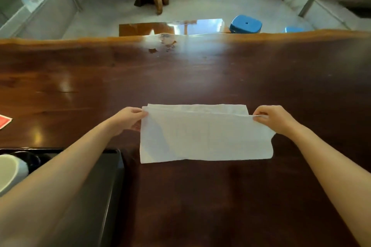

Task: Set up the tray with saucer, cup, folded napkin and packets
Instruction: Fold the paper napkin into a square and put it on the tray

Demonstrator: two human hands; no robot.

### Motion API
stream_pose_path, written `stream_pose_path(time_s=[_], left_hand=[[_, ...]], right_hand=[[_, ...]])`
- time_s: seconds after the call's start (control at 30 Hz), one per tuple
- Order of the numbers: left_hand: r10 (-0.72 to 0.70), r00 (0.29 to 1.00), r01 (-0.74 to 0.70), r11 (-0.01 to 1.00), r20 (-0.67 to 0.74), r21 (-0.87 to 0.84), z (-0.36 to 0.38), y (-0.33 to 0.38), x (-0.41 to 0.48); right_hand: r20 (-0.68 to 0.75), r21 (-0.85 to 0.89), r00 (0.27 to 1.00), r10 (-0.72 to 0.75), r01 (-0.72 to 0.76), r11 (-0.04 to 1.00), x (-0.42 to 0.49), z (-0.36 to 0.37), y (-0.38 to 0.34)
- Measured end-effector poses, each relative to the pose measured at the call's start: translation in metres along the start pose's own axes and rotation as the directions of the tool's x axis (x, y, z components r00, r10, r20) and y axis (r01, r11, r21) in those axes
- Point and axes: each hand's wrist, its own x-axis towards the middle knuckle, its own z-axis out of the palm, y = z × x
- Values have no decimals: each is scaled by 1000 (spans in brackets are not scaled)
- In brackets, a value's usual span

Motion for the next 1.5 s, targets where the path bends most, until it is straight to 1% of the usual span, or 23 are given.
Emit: stream_pose_path(time_s=[0.1, 0.17, 0.3, 0.33, 0.4, 0.43, 0.47, 0.5, 0.53, 0.6, 0.63, 0.7, 0.77, 0.87, 1.1, 1.17, 1.23, 1.27, 1.3, 1.33, 1.4, 1.43, 1.5], left_hand=[[-14, 983, 9, 1000, -182, -25, 6, 6, 39], [-24, 955, 16, 999, -295, -31, 15, 2, 61], [15, 896, 51, 989, -444, 138, 33, -9, 86], [32, 871, 63, 982, -490, 176, 36, -10, 89], [69, 795, 102, 964, -603, 246, 42, -12, 90], [138, 747, 85, 950, -650, 299, 51, -15, 87], [253, 698, 21, 928, -670, 372, 66, -18, 84], [372, 670, -65, 891, -643, 449, 85, -19, 80], [460, 679, -133, 843, -572, 521, 107, -17, 78], [488, 785, -141, 740, -380, 658, 147, -16, 84], [445, 834, -89, 691, -325, 717, 160, -16, 93], [376, 866, 20, 632, -329, 774, 166, -22, 112], [372, 838, 65, 657, -398, 751, 158, -32, 121], [385, 828, 51, 671, -407, 740, 141, -46, 121], [383, 853, 46, 622, -355, 782, 101, -62, 115], [330, 867, 98, 621, -373, 777, 97, -60, 112], [288, 854, 186, 609, -433, 771, 108, -47, 109], [305, 840, 187, 614, -449, 767, 127, -34, 107], [356, 827, 128, 636, -436, 761, 157, -18, 104], [433, 817, 9, 652, -381, 758, 195, -3, 99], [520, 837, -227, 616, -172, 755, 275, 19, 88], [520, 850, -282, 591, -89, 756, 300, 23, 84], [495, 866, -257, 558, -68, 789, 307, 18, 89]], right_hand=[[-83, -52, 996, -28, 24, 998, 42, -2, -8], [-90, -76, 996, -27, 20, 997, 72, 4, -9], [-19, -142, 997, 81, -83, 986, 116, 34, -1], [-52, -191, 993, 108, -116, 975, 120, 40, -2], [-220, -292, 969, 111, -174, 941, 123, 55, -6], [-302, -271, 949, 86, -172, 947, 120, 66, -12], [-364, -215, 931, 21, -106, 971, 114, 81, -23], [-387, -156, 919, -81, 22, 988, 108, 98, -40], [-354, -125, 912, -207, 173, 977, 102, 119, -62], [-175, -83, 900, -400, 391, 916, 97, 161, -105], [-89, -57, 909, -406, 402, 914, 97, 178, -122], [-52, -12, 954, -295, 295, 955, 106, 200, -134], [-114, -97, 962, -246, 236, 967, 113, 210, -123], [-122, -206, 960, -253, 225, 952, 111, 211, -97], [-221, -213, 974, 52, -100, 972, 103, 165, 14], [-236, -224, 970, 59, -114, 968, 98, 159, 28], [-243, -223, 968, 56, -112, 968, 95, 158, 26], [-251, -225, 967, 55, -113, 968, 95, 159, 24], [-258, -233, 965, 47, -110, 966, 96, 159, 22], [-259, -240, 965, 41, -105, 965, 96, 159, 23], [-241, -244, 970, 42, -103, 964, 98, 159, 27], [-232, -246, 972, 41, -99, 964, 99, 160, 30], [-241, -259, 970, 20, -84, 962, 101, 162, 34]])
